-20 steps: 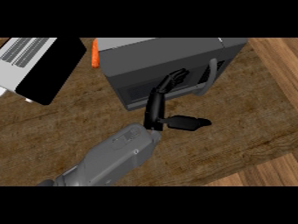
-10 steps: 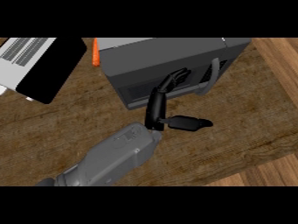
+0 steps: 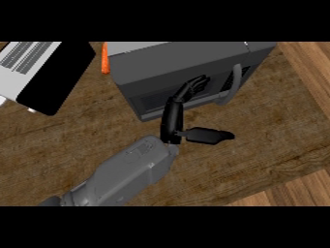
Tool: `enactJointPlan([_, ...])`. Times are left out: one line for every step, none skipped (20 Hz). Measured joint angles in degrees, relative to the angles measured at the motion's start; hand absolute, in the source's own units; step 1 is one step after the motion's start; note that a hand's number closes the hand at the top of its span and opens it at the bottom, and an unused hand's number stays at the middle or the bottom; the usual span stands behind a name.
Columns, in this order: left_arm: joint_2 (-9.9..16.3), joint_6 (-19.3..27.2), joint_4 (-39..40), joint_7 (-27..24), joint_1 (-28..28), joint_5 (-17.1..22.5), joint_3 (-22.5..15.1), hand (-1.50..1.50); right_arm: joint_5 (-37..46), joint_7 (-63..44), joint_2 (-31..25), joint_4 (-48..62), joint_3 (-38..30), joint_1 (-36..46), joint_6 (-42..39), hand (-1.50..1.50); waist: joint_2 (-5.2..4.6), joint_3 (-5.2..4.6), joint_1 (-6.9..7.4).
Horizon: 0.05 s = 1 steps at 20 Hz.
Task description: Pick up the milk, place it into the microwave and close the microwave
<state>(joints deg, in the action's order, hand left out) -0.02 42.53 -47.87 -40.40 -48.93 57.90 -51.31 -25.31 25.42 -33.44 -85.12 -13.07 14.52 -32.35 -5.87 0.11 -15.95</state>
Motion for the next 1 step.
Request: enactJointPlan([0.0, 0.0, 0.1, -0.3, 0.0, 0.2, 0.0, -1.5, -0.5, -0.2, -0.2, 0.5, -0.1, 0.3, -0.4, -1.5, 0.03, 0.0, -0.07])
